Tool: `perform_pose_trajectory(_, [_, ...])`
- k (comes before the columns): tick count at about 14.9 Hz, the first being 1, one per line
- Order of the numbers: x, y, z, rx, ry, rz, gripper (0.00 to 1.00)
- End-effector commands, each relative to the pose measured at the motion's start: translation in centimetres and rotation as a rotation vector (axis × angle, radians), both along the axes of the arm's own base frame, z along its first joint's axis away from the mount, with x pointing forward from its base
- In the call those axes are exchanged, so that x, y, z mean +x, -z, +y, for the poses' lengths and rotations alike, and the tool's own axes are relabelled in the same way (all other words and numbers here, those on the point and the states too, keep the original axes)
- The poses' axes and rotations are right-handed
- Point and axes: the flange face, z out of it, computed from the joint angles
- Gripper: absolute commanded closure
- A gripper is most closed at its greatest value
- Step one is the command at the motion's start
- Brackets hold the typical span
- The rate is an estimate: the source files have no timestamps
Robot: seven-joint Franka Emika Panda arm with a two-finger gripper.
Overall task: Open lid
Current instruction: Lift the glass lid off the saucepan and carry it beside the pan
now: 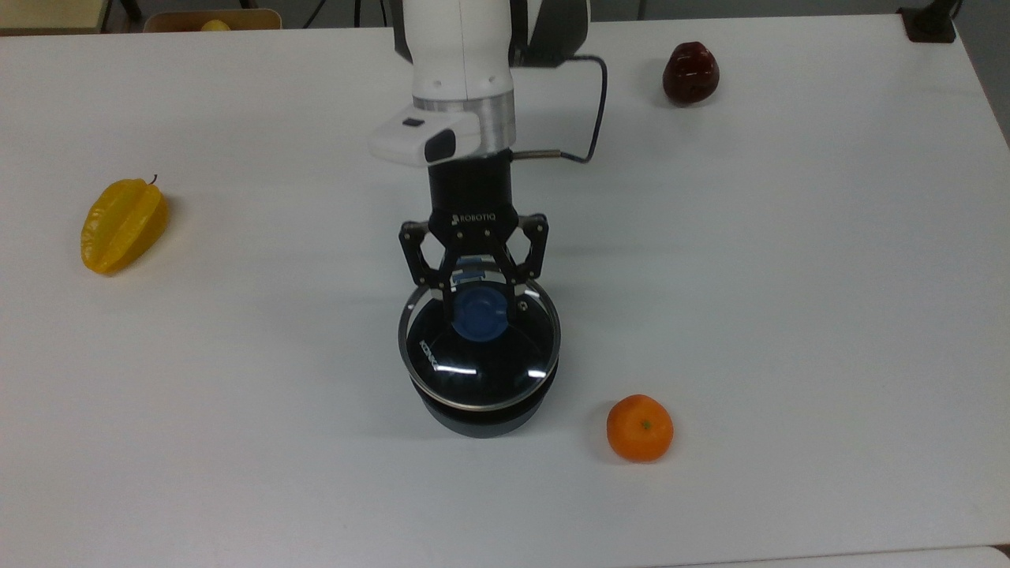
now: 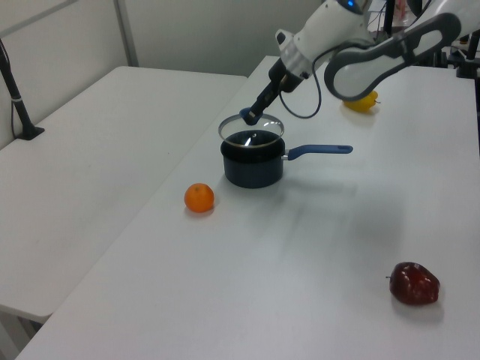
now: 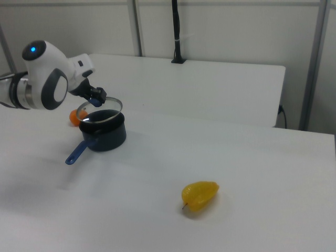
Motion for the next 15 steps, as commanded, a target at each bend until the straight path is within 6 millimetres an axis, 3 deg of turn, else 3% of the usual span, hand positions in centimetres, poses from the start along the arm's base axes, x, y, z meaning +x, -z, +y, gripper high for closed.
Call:
perform_pose_trajectory(1, [-3.6,-4.5,-3.7,-0.015,0.088,0.091,0.70])
perform_pose_trajectory(5, [-7.3,-3.9,-10.3,-0.039,0.188,0.188,0.69])
perform_pose_trajectory(7, [-9.7,-1.4,-13.1,-0.054,0.224,0.246,0.69])
perform_pose_trajectory(11, [-11.2,3.3,-16.0,-0.091,0.249,0.328,0.69])
perform_pose_trajectory(15, [-11.1,6.1,-15.9,-0.089,0.244,0.360,0.68])
